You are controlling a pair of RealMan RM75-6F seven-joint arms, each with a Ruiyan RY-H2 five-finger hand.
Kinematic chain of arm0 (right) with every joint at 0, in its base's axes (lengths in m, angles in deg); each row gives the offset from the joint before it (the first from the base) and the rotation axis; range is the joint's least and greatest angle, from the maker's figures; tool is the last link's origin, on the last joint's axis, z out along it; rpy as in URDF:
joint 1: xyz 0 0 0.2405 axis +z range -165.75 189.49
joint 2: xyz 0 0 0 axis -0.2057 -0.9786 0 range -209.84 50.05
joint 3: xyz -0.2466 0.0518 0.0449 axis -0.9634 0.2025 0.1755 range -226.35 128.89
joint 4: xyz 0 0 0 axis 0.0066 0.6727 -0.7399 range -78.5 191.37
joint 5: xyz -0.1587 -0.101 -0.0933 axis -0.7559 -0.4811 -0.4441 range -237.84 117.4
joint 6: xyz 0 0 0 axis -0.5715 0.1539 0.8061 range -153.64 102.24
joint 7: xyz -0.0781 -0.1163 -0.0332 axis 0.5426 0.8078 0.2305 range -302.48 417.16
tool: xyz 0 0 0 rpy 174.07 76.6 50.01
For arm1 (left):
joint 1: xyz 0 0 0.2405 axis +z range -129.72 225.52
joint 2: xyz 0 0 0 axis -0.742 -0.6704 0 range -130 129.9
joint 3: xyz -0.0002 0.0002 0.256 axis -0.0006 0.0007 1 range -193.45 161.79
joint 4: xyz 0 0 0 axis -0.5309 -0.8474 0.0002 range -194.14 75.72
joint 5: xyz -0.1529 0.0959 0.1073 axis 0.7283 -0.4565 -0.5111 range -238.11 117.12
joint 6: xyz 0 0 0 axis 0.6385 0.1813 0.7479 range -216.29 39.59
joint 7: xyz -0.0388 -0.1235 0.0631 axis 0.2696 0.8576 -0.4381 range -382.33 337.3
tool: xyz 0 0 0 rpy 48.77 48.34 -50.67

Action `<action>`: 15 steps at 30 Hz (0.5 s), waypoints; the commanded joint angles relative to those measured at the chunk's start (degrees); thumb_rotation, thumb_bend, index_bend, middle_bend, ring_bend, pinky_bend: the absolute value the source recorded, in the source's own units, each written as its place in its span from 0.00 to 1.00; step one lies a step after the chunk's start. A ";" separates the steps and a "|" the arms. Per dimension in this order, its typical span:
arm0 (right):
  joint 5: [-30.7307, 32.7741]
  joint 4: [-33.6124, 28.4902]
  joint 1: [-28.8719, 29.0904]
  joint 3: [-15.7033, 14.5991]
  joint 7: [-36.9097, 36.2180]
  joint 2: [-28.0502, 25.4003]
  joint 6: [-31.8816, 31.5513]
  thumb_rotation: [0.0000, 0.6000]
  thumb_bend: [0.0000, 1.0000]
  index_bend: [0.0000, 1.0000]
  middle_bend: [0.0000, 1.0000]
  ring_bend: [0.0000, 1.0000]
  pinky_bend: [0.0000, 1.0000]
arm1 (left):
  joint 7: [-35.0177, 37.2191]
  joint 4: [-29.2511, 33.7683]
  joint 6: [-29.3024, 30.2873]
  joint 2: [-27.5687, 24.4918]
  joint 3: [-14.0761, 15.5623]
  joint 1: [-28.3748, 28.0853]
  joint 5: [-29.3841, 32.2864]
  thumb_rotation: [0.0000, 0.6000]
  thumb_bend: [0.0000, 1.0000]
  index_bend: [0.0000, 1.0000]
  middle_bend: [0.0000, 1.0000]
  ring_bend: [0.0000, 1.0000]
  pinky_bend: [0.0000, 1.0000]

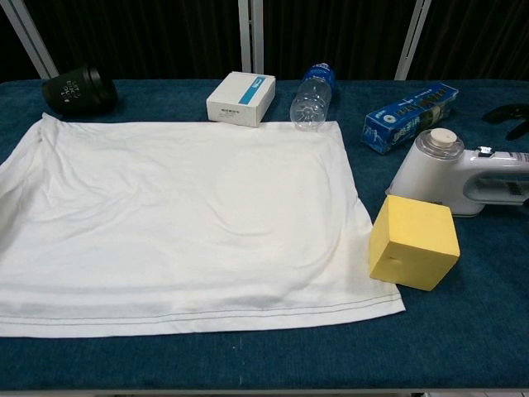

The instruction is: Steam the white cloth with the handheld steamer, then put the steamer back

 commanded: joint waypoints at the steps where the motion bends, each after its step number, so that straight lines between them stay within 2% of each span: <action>1: 0.36 -1.11 -0.86 0.80 -0.82 -1.22 -1.25 1.00 0.09 0.00 0.10 0.00 0.06 | 0.87 -0.08 0.83 -0.89 -0.22 0.82 0.20 0.62 0.38 0.06 0.08 0.00 0.00; 6: 0.32 -3.25 -3.08 1.95 -0.52 -4.62 -5.70 1.00 0.09 0.00 0.10 0.00 0.06 | 2.04 -0.03 3.31 -2.91 -0.53 2.82 0.31 0.61 0.38 0.06 0.08 0.00 0.00; 11: 2.17 -8.20 -8.36 2.92 11.18 -9.23 -16.39 1.00 0.09 0.00 0.10 0.00 0.06 | 2.81 -0.52 8.91 -4.44 -1.06 6.12 -0.42 0.63 0.38 0.06 0.08 0.00 0.00; 15: 2.57 -13.39 -13.49 2.79 14.67 -12.14 -24.34 1.00 0.09 0.00 0.10 0.00 0.06 | 4.09 -1.44 14.24 -4.22 -1.39 9.16 -1.77 0.67 0.37 0.06 0.08 0.00 0.00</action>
